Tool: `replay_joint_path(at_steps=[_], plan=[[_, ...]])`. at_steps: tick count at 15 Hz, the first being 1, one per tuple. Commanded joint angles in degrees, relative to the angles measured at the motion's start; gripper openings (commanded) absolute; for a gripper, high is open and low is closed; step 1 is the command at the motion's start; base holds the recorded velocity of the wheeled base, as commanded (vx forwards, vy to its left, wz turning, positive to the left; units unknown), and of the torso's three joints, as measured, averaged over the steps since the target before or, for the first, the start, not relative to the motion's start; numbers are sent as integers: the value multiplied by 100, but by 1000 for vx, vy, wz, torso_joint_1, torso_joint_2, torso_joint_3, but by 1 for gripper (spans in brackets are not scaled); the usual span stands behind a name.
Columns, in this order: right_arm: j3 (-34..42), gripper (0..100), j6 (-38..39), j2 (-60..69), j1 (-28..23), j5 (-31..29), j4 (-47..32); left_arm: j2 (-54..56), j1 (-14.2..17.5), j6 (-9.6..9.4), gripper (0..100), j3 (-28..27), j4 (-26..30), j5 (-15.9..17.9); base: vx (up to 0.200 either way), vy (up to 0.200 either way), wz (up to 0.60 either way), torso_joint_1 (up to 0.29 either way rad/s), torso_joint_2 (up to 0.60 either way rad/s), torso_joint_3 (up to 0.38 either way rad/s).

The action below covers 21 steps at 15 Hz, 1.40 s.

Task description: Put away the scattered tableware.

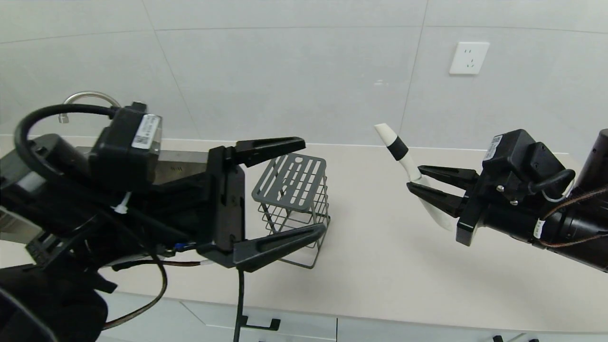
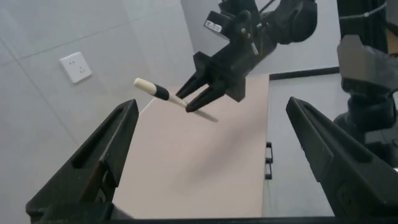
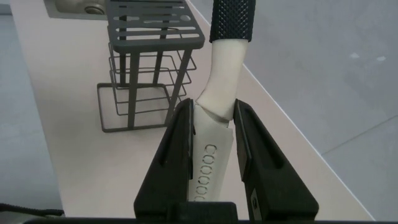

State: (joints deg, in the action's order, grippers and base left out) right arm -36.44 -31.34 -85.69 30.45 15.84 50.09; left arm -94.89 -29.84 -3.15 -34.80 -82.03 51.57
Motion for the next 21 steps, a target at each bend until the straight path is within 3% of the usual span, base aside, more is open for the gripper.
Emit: replay_joint_path(at_steps=[1, 7, 9, 12, 14, 17, 21], plan=[[5, 0, -3, 114, 5, 7, 1, -504, -320, 51, 100, -325, -41, -68, 0, 0, 0, 0, 0, 0], [-74, 0, 14, 114, 13, -2, 80, -1471, -496, 675, 100, -1248, -586, -472, 0, 0, 0, 0, 0, 0], [-100, 0, 14, 131, 13, -10, 89, -1638, -523, 684, 100, -1327, -586, -516, 0, 0, 0, 0, 0, 0], [-83, 0, 14, 237, 57, -28, 89, -1954, -637, 772, 100, -1714, -595, -868, 0, 0, 0, 0, 0, 0], [-74, 0, 14, 263, 92, -28, 97, -1998, -997, 1158, 100, -1775, -595, -1281, 0, 0, 0, 0, 0, 0], [-100, 0, 14, 272, 119, -37, 132, -2165, -1226, 1404, 100, -2206, -595, -1773, 0, 0, 0, 0, 0, 0], [-48, 0, 14, 448, 128, -37, 132, -2332, -1252, 1659, 100, -2725, -595, -1931, 0, 0, 0, 0, 0, 0]])
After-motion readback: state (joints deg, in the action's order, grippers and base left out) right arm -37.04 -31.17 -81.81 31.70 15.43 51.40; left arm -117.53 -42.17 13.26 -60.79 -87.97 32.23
